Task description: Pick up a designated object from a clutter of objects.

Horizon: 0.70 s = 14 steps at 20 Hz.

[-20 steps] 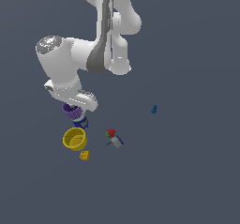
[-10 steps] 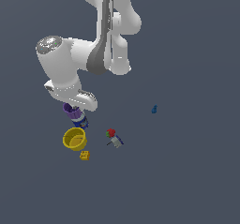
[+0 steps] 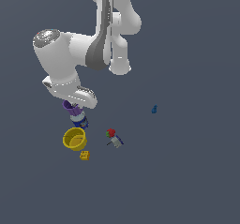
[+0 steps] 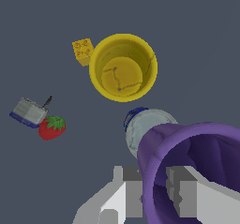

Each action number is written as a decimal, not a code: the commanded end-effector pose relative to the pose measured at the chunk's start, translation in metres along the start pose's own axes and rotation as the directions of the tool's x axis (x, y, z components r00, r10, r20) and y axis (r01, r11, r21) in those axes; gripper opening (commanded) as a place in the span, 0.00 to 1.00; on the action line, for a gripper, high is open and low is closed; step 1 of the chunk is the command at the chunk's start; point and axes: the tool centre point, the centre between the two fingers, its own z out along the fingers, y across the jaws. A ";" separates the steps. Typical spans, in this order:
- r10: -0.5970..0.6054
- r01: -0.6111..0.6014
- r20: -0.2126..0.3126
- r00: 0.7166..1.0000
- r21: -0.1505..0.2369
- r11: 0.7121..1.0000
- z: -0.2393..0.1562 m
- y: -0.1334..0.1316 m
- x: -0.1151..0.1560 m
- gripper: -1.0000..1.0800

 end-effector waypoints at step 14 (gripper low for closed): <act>0.001 -0.001 -0.002 1.000 -0.001 1.000 -0.129 0.004 -0.007 0.00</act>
